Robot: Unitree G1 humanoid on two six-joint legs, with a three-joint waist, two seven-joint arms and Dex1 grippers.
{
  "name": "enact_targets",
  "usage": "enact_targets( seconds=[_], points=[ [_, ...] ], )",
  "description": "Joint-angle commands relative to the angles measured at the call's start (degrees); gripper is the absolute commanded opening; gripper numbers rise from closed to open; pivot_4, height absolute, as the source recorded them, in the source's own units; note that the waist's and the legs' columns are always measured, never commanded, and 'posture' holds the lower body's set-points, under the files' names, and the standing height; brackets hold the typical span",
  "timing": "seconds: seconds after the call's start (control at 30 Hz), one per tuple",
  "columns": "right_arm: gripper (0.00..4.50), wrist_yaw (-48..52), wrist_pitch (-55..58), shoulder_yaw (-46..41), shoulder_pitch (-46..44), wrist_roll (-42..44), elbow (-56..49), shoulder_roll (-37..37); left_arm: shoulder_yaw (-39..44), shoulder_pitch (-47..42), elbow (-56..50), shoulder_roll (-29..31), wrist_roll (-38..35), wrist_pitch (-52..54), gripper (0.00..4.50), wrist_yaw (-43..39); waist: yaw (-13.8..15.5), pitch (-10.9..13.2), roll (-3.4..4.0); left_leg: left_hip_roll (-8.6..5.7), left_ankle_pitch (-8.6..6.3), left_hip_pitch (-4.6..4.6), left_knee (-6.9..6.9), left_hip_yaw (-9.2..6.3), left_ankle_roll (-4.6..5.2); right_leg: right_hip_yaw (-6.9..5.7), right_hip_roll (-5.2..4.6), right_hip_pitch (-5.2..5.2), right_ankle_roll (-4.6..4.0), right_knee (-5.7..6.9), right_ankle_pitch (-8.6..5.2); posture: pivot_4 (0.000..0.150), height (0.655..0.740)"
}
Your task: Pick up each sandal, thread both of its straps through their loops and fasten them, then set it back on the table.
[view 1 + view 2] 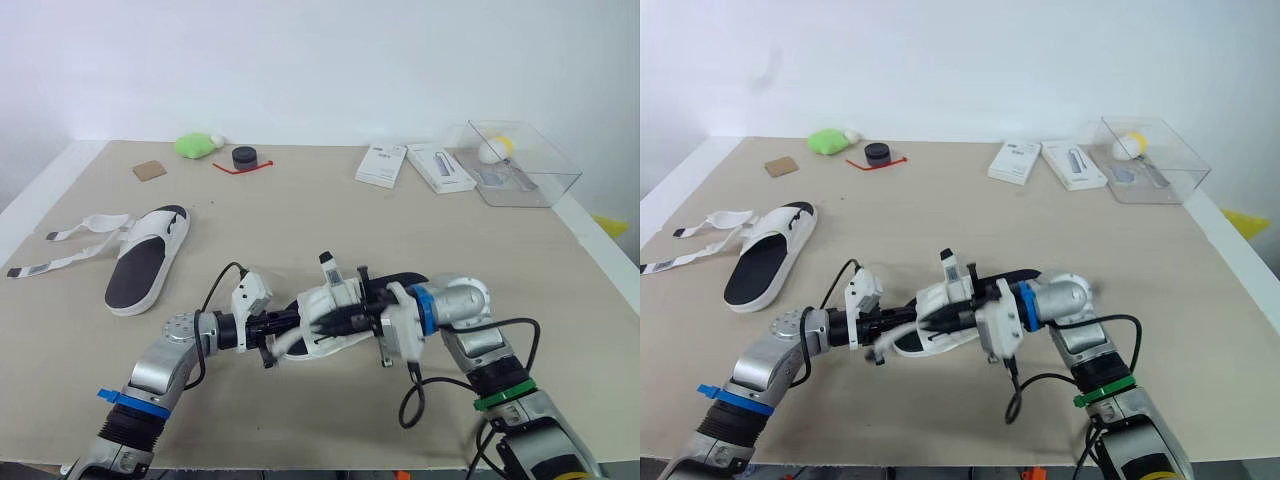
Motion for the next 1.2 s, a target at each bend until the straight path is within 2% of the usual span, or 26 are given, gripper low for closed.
enact_targets(
  seconds=[0.03, 0.13, 0.23, 0.3, 0.37, 0.47, 0.57, 0.67, 0.8, 1.03, 1.13, 1.2],
  points=[
    [0.68, 3.4, -15.6, 4.2, -2.6, 2.2, 3.0, -2.3, -1.5, 1.8, 3.0, 1.1, 2.4, 1.8, 0.0, 0.7, 0.0, 0.0, 0.01, 0.0, -0.03, 0.05, 0.0, 0.0, -0.02, 0.01, 0.0, 0.05, 0.0, -0.03, 0.0, 0.15, 0.74],
    [2.0, 2.6, -18.4, 6.9, -3.9, 3.7, 2.5, -5.4, -1.6, 1.9, 3.0, 1.1, 2.3, 1.8, 0.0, 0.9, 0.0, 0.1, -0.01, 0.02, -0.09, 0.38, -0.09, 0.0, -0.02, 0.02, -0.01, 0.34, -0.09, -0.05, -0.05, 0.15, 0.74],
    [3.63, 0.4, -15.0, 7.1, -2.9, 5.0, -1.1, -8.9, -1.6, 2.2, 2.7, 1.2, 2.2, 1.9, 0.0, 1.0, 0.2, 0.1, -0.03, 0.05, -0.1, 0.48, -0.09, 0.0, -0.03, 0.03, -0.03, 0.44, -0.22, -0.05, -0.23, 0.15, 0.74],
    [4.39, -0.7, -11.3, 6.8, -1.5, 5.6, -3.3, -11.3, -1.7, 2.5, 2.3, 1.2, 2.1, 2.0, 0.0, 1.2, 0.3, 0.1, -0.04, 0.02, -0.1, 0.49, -0.08, 0.01, -0.03, 0.03, -0.1, 0.45, -0.24, -0.05, -0.32, 0.15, 0.74],
    [4.39, -4.2, 2.7, 4.9, 2.5, 8.5, -9.1, -15.9, -1.7, 2.8, 2.1, 1.1, 2.0, 2.1, 0.0, 1.3, 0.4, 0.0, -0.09, 0.02, -0.12, 0.51, -0.09, 0.06, -0.05, 0.05, -0.15, 0.45, -0.25, -0.05, -0.33, 0.15, 0.74],
    [4.39, -11.1, 32.4, 2.9, 8.9, 17.4, -21.5, -25.0, -1.8, 3.0, 2.2, 1.1, 1.9, 2.0, 0.0, 1.3, 0.9, -0.1, -0.12, -0.02, -0.22, 0.49, -0.09, 0.06, -0.12, 0.04, -0.22, 0.48, -0.28, -0.05, -0.33, 0.15, 0.74],
    [4.39, -20.1, 63.4, 1.7, 11.6, 33.0, -32.9, -33.2, -1.9, 2.9, 2.4, 1.0, 1.8, 2.0, 0.0, 1.2, 0.8, -0.2, 0.06, -0.03, -0.38, 0.43, -0.03, 0.17, -0.34, 0.03, -0.34, 0.46, -0.31, -0.14, -0.34, 0.15, 0.74],
    [4.39, -25.6, 85.1, 1.5, 10.0, 44.7, -38.8, -36.8, -2.1, 2.7, 2.7, 0.9, 1.9, 2.0, 0.0, 1.1, 0.8, -0.2, -0.08, 0.06, -0.62, 0.44, -0.01, 0.19, -0.25, -0.09, -0.33, 0.49, -0.27, -0.16, -0.59, 0.15, 0.74],
    [4.39, -32.9, 100.2, 1.3, 9.0, 49.8, -41.6, -34.7, -2.3, 2.1, 3.1, 0.8, 1.9, 1.9, 0.0, 0.9, 0.8, -0.2, -0.23, 0.1, -0.74, 0.46, 0.07, 0.09, -0.44, -0.27, -0.37, 0.1, -0.33, -0.19, -0.89, 0.15, 0.74],
    [4.39, -48.1, 119.3, -0.7, 4.1, 58.0, -36.2, -21.9, -2.3, 1.6, 3.6, 0.7, 1.9, 1.8, 0.0, 0.6, 0.8, -0.1, -0.4, -0.02, -0.72, 0.36, 0.2, 0.14, -0.46, -0.25, -0.47, -0.05, -0.27, -0.26, -0.9, 0.15, 0.74],
    [4.39, -52.1, 124.0, -1.3, 1.7, 58.5, -34.7, -17.3, -2.4, 1.7, 3.6, 0.6, 2.0, 1.8, 0.0, 0.7, 0.8, -0.2, -0.25, 0.01, -0.67, 0.35, 0.19, 0.1, -0.38, -0.24, -0.4, -0.09, -0.26, -0.22, -0.89, 0.15, 0.74],
    [3.86, -53.4, 126.5, -1.3, 1.1, 57.5, -34.8, -16.0, -2.3, 2.0, 3.2, 0.6, 1.9, 1.9, 0.0, 0.9, 0.8, -0.3, -0.16, 0.02, -0.61, 0.36, 0.17, 0.08, -0.27, -0.24, -0.36, -0.09, -0.23, -0.13, -0.87, 0.15, 0.74]
  ],
)
